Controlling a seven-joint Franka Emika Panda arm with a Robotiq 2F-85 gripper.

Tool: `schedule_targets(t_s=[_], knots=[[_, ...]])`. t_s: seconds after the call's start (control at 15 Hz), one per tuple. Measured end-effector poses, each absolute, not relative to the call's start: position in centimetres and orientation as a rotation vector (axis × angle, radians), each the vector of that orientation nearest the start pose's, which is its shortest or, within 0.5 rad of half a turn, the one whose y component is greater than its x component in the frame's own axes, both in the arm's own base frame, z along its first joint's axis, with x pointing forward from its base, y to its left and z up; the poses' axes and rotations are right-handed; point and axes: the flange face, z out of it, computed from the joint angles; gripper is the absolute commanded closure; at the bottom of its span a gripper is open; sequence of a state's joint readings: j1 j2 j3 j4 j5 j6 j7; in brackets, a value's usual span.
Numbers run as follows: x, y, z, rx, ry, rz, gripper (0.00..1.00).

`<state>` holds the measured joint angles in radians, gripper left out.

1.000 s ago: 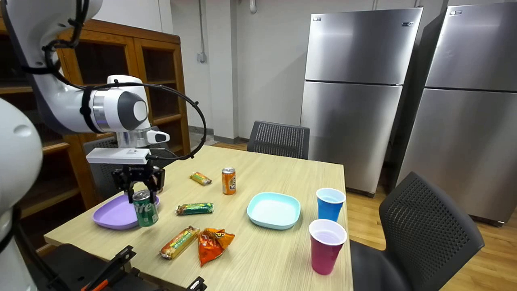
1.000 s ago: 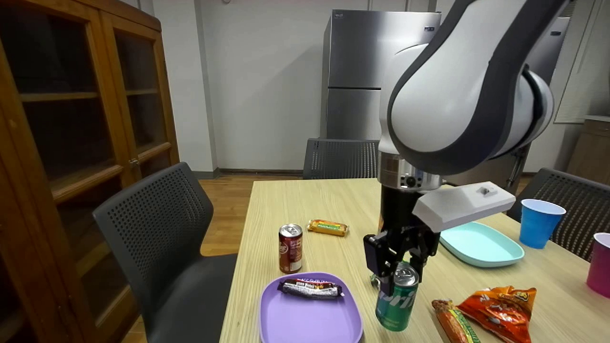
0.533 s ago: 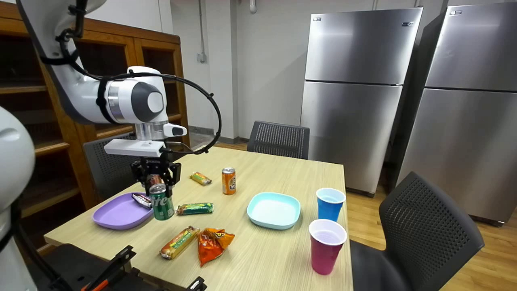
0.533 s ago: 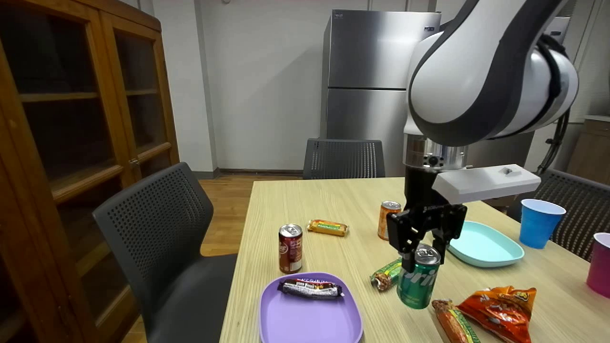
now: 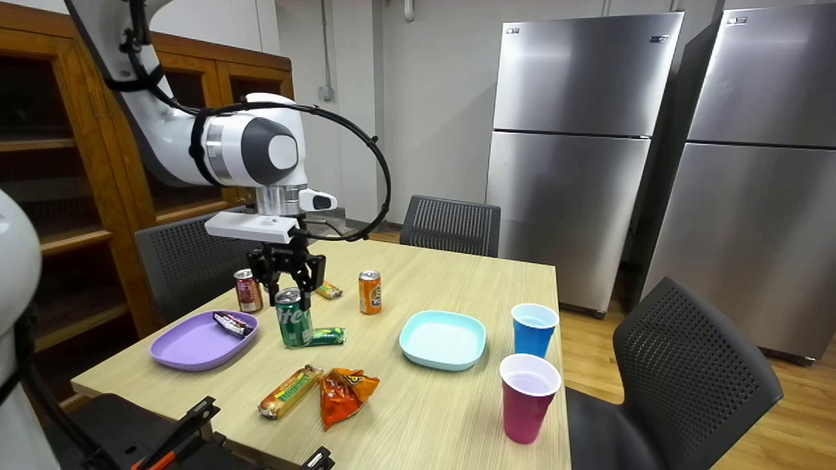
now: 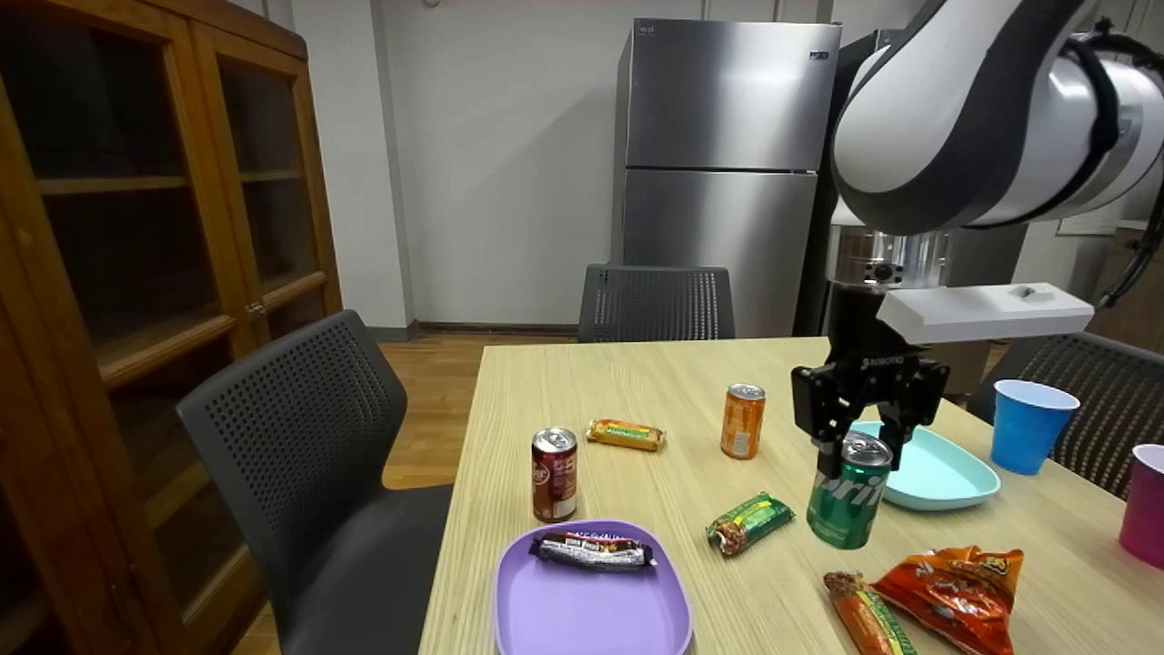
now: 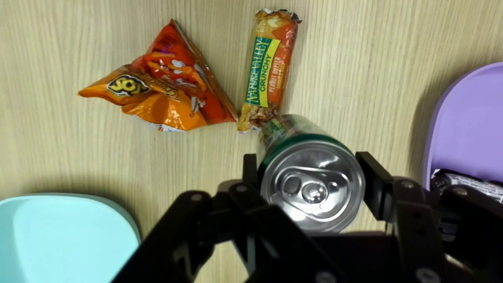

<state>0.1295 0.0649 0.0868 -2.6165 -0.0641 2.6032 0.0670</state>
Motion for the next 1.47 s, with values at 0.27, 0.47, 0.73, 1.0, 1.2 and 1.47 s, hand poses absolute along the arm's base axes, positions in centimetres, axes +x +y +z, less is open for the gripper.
schedule_targets(t_s=[0.27,0.47,0.73,1.0,1.2,1.47], knots=[[43.1,5.9,23.0,-3.168,-0.213,0.109,0.62],[44.3,3.4,23.7,-3.173,-0.135,0.095,0.62],[46.0,0.0,24.8,-3.177,-0.064,0.082,0.62],[48.2,-2.9,25.3,-3.181,-0.017,0.073,0.62],[50.1,-4.7,25.3,-3.185,0.018,0.070,0.62],[52.4,-6.8,24.4,-3.173,0.060,0.081,0.62]])
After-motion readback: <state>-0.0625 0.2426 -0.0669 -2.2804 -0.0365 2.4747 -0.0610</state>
